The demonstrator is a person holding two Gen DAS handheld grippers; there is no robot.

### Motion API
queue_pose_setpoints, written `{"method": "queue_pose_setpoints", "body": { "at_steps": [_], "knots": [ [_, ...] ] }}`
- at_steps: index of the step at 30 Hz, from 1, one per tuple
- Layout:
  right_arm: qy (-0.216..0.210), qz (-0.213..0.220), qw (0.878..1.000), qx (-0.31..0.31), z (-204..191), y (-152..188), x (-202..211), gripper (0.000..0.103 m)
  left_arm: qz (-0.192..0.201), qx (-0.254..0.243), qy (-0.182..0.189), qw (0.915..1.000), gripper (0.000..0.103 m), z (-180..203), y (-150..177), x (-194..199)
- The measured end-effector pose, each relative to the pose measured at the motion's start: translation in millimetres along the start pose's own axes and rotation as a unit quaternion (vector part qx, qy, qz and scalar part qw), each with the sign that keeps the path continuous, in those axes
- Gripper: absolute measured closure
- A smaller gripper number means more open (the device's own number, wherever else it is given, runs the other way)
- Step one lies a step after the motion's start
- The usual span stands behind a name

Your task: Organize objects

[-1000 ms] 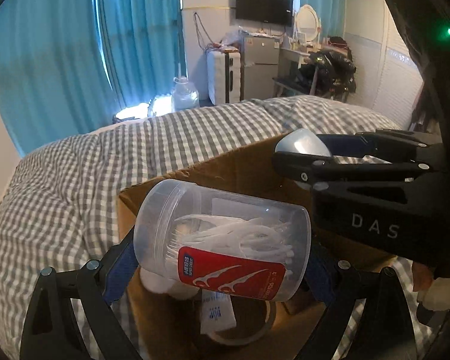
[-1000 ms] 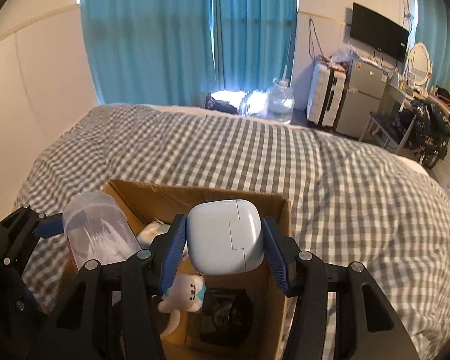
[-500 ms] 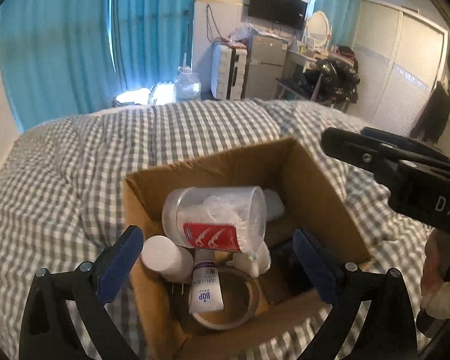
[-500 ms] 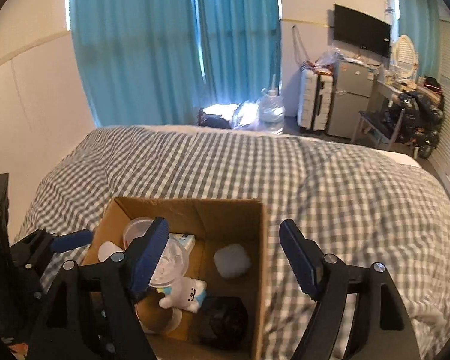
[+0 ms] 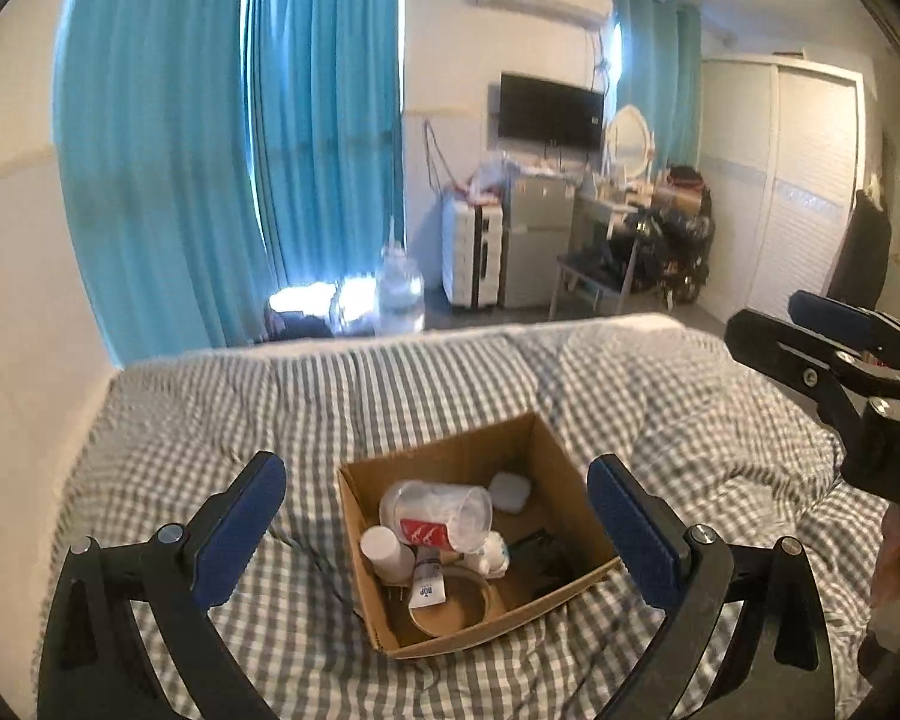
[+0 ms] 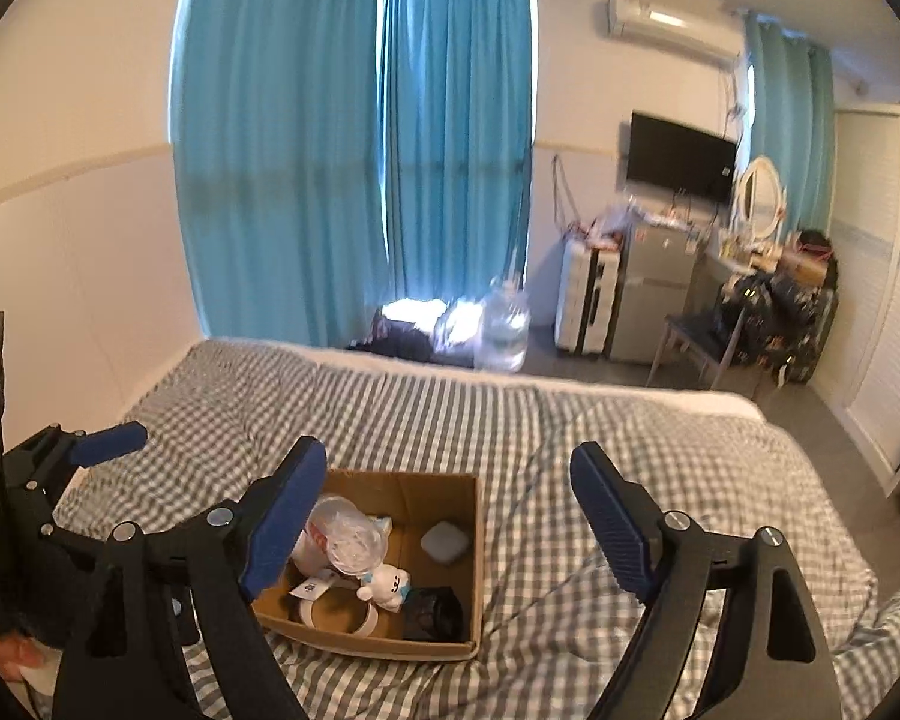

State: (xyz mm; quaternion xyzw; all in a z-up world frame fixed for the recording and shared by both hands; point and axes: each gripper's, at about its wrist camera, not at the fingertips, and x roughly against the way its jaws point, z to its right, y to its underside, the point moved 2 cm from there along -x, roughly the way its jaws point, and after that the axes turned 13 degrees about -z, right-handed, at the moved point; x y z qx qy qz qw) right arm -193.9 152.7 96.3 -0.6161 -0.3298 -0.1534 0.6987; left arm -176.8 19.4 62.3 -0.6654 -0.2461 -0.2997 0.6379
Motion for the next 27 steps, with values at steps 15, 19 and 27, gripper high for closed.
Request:
{"method": "queue_pose_setpoints", "body": {
  "at_steps": [15,19,27],
  "knots": [
    [0.046,0.089,0.995,-0.002,-3,17,116,0.002,0.082,0.031,-0.003,0.9961,0.000,-2,0,101],
    [0.050,0.101,0.994,-0.017,1,33,127,0.002,0.106,0.032,-0.018,0.9937,0.000,1,16,112],
    [0.039,0.095,0.994,-0.041,2,78,108,0.001,0.119,0.032,-0.039,0.9916,0.000,8,52,95]
  ]
}}
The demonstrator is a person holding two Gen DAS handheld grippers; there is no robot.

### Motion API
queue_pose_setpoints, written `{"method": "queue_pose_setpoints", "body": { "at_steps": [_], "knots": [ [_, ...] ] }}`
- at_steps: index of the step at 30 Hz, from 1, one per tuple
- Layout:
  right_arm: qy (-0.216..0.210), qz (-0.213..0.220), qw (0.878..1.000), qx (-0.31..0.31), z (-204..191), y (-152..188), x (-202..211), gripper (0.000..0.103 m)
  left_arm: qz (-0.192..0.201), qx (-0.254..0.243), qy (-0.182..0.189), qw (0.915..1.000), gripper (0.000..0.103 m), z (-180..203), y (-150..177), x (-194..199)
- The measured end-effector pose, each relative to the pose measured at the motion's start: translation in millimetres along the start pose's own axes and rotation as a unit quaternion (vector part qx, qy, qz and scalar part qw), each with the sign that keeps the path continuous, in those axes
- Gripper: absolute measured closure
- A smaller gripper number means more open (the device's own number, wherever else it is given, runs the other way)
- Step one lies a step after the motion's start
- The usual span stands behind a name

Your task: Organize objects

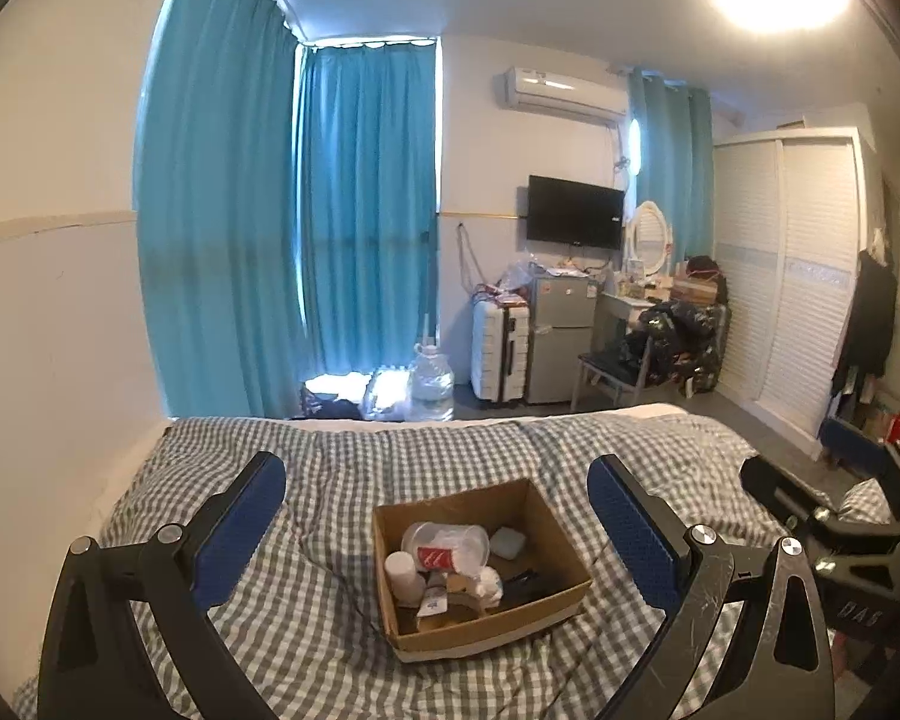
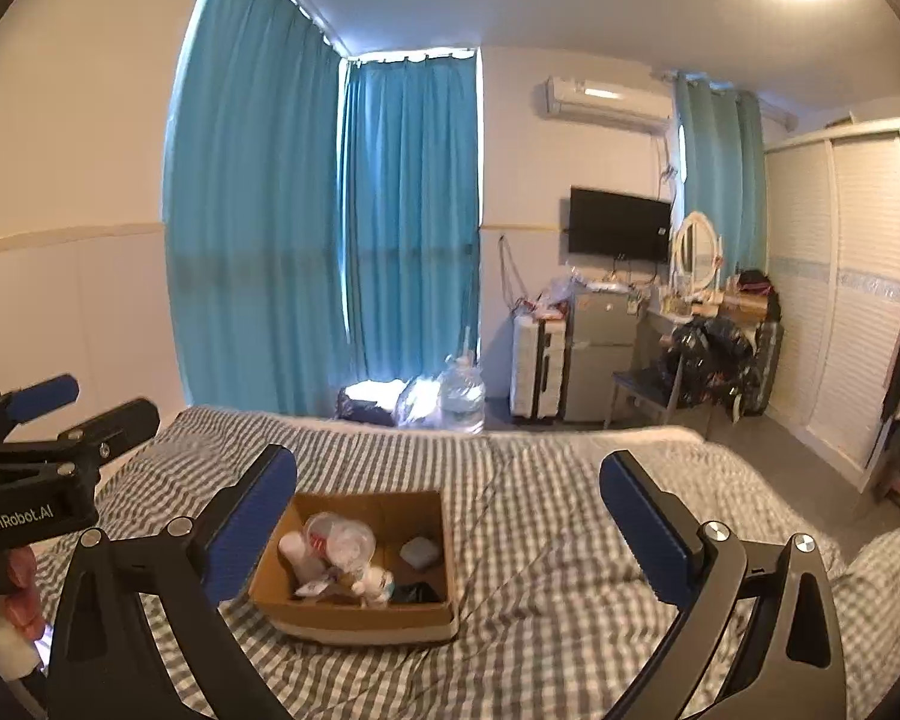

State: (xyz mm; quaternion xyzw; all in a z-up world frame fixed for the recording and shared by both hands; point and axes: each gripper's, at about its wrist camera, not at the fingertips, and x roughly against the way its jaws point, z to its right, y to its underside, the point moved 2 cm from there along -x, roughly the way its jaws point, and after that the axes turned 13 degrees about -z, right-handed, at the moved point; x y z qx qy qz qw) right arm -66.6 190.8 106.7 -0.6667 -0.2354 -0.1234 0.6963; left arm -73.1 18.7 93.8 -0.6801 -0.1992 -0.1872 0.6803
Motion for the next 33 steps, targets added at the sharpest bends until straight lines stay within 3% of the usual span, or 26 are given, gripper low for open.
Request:
{"method": "queue_pose_setpoints", "body": {
  "at_steps": [7,16,21,33],
  "knots": [
    [0.006,-0.039,0.999,0.000,-2,38,-31,0.001,0.000,-0.022,-0.038,0.9990,0.000,3,42,-10],
    [0.008,-0.076,0.997,0.012,-12,80,-57,0.001,-0.032,0.000,-0.040,0.9987,0.000,-14,75,-28],
    [-0.001,-0.094,0.996,0.010,-10,90,-67,0.001,-0.042,0.006,-0.048,0.9979,0.000,-19,85,-33],
    [-0.002,-0.091,0.996,-0.004,-5,89,-64,0.001,-0.055,0.005,-0.051,0.9972,0.000,-18,91,-37]
  ]
}}
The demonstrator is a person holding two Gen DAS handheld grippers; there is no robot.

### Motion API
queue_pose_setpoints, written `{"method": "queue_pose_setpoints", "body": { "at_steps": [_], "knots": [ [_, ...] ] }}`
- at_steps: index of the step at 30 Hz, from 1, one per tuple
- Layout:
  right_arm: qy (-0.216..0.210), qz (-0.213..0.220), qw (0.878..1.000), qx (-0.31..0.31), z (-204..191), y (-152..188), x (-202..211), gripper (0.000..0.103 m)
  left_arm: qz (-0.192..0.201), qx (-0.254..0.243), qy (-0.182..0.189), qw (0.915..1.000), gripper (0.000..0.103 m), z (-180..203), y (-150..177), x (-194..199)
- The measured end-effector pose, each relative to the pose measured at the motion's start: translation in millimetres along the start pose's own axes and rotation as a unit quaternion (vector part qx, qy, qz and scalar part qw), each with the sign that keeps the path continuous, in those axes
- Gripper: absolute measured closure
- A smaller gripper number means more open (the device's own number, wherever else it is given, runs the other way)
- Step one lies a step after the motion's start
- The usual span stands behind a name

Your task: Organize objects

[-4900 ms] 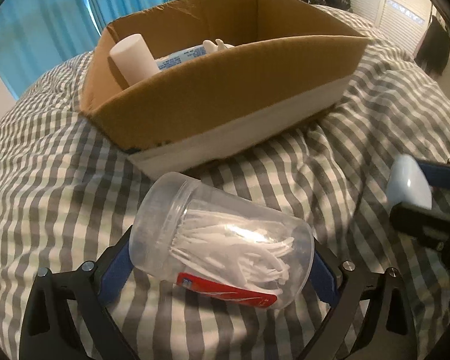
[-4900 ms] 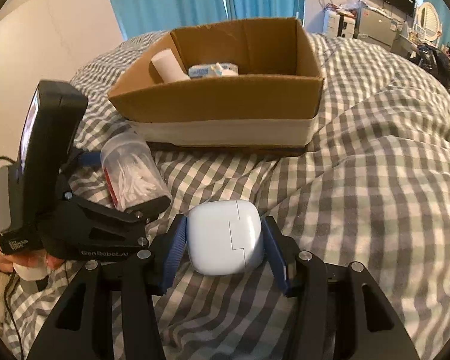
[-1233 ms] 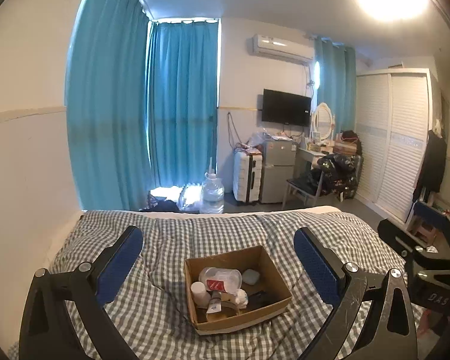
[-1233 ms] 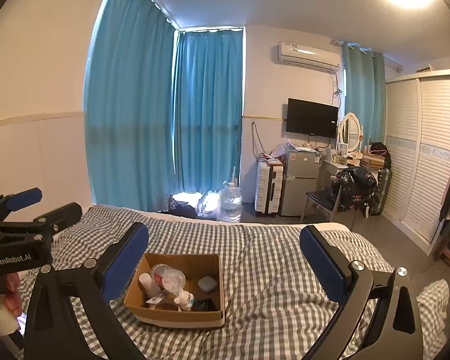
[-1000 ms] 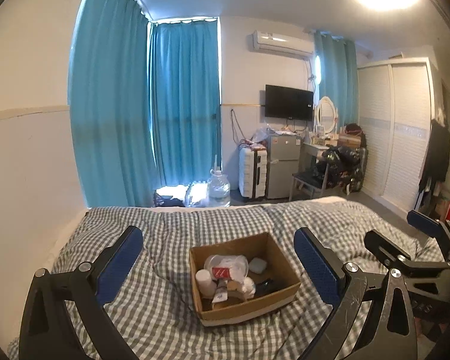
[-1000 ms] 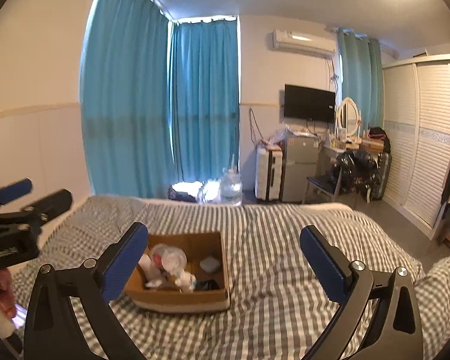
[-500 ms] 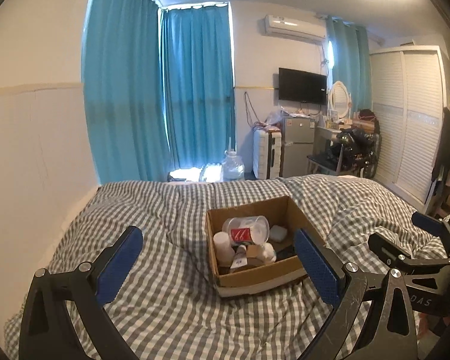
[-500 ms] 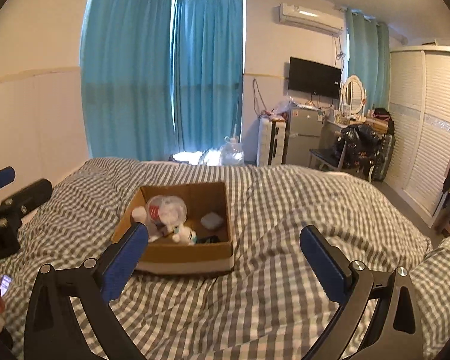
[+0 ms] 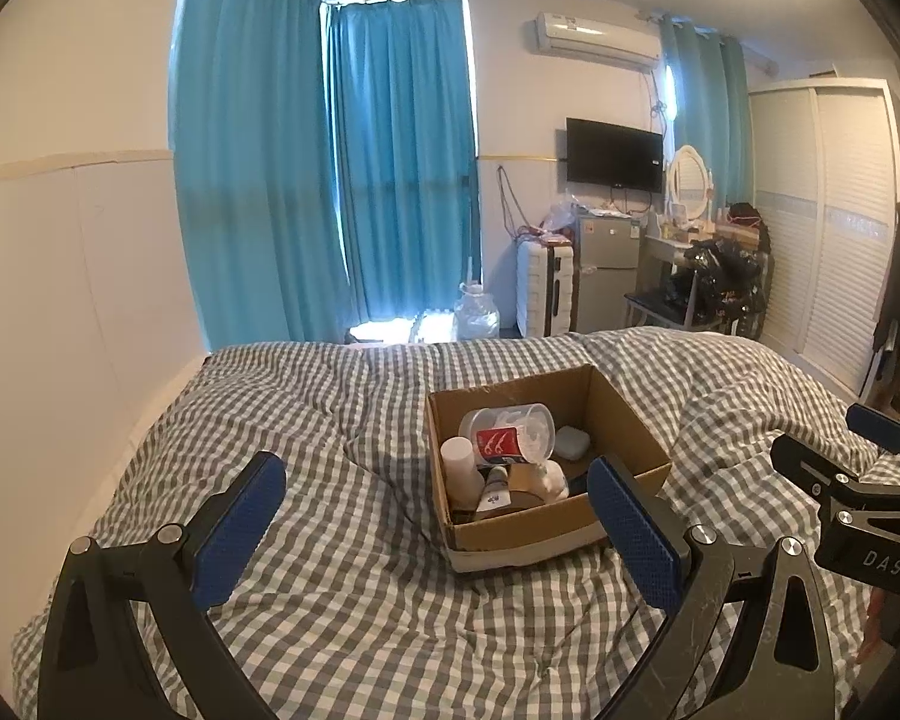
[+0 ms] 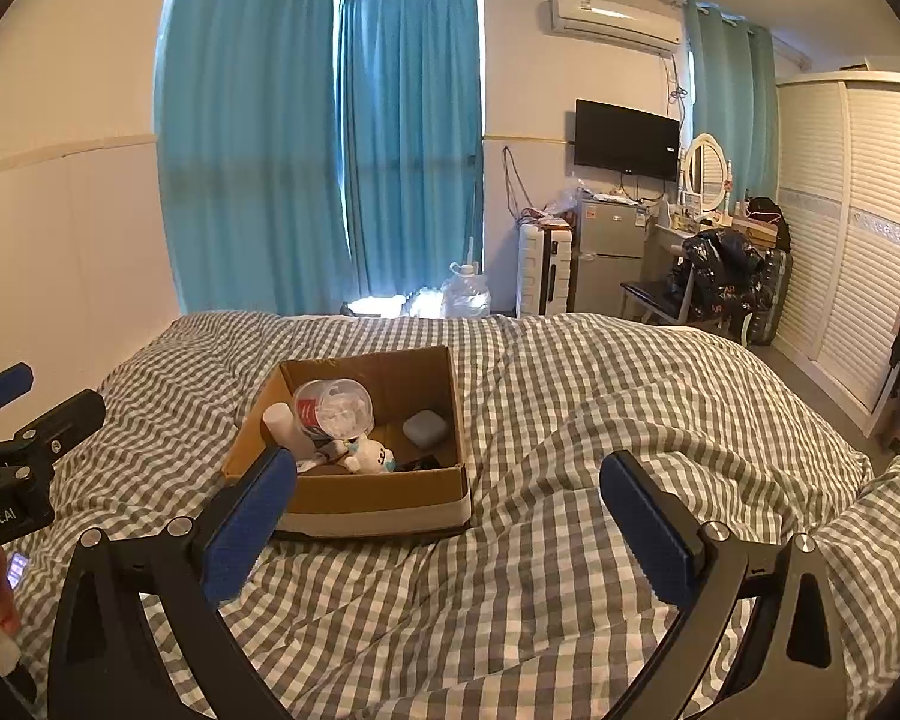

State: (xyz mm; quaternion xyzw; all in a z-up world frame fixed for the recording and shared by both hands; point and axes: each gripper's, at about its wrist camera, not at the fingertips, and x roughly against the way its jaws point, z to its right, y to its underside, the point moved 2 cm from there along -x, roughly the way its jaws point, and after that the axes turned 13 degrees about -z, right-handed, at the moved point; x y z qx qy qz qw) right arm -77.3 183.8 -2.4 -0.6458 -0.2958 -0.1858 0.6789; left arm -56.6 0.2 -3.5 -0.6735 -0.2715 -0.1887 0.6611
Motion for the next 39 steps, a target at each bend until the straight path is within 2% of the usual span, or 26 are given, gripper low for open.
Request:
{"method": "queue_pose_setpoints", "body": {
  "at_steps": [22,39],
  "knots": [
    [-0.003,-0.006,1.000,0.007,-7,5,-2,0.001,-0.014,-0.005,-0.006,0.9999,0.000,2,3,-1],
    [-0.004,-0.015,1.000,0.010,-11,7,-6,0.001,-0.020,0.014,-0.004,0.9997,0.000,-3,5,-4]
  ]
}}
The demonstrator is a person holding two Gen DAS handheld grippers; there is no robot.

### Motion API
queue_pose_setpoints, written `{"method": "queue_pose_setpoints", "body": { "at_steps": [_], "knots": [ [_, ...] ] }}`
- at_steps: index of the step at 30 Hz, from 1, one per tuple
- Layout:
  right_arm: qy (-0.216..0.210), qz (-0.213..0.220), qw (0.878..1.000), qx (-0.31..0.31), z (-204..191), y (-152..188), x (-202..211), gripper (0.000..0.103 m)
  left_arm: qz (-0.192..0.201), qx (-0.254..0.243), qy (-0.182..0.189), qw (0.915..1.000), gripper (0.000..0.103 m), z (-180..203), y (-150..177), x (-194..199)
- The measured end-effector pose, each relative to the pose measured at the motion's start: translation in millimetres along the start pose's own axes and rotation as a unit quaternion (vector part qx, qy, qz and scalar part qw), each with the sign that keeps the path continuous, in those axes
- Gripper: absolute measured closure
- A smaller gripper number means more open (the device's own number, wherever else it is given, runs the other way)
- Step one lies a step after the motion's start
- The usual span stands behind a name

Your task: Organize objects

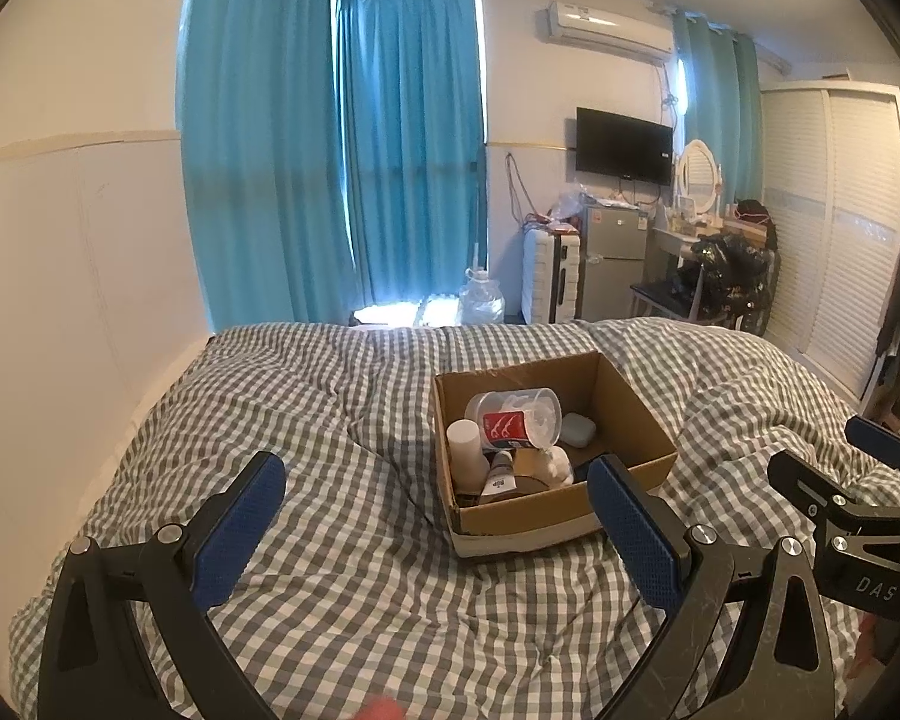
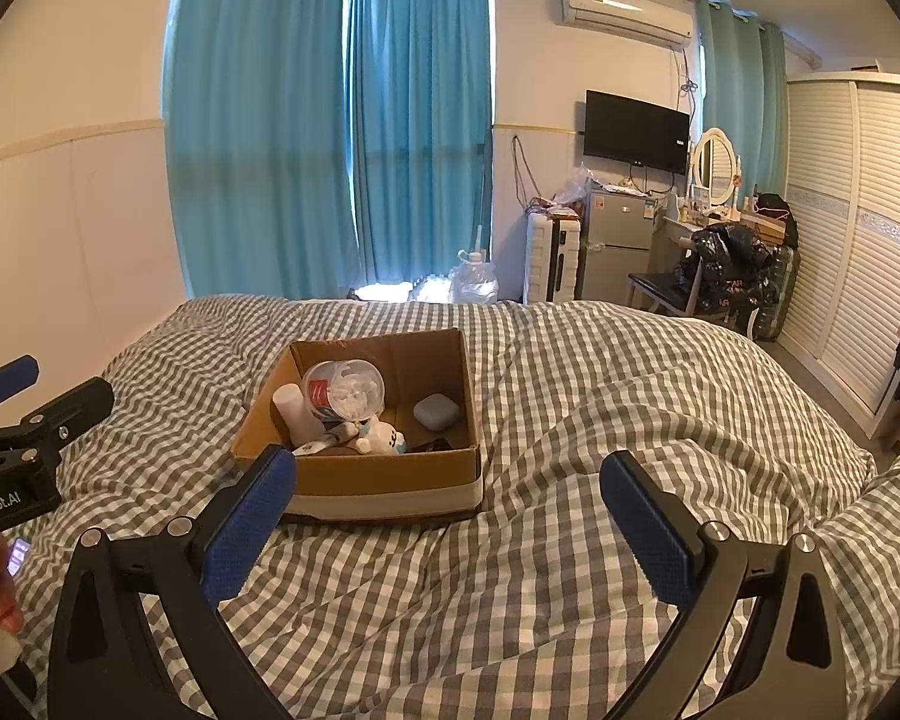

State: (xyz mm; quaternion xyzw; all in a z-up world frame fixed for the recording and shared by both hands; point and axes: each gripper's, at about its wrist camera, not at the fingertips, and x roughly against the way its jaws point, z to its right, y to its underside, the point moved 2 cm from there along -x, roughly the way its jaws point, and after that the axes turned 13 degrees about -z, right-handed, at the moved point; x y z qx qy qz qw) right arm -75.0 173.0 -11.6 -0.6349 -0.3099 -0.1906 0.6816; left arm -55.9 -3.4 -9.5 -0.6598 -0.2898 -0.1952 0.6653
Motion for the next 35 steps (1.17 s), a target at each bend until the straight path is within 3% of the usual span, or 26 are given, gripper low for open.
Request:
{"method": "queue_pose_setpoints", "body": {
  "at_steps": [35],
  "knots": [
    [0.004,-0.003,1.000,0.010,1.7,-0.1,0.4,0.001,-0.007,-0.005,-0.019,0.9998,0.000,-2.6,1.8,-4.2]
  ]
}}
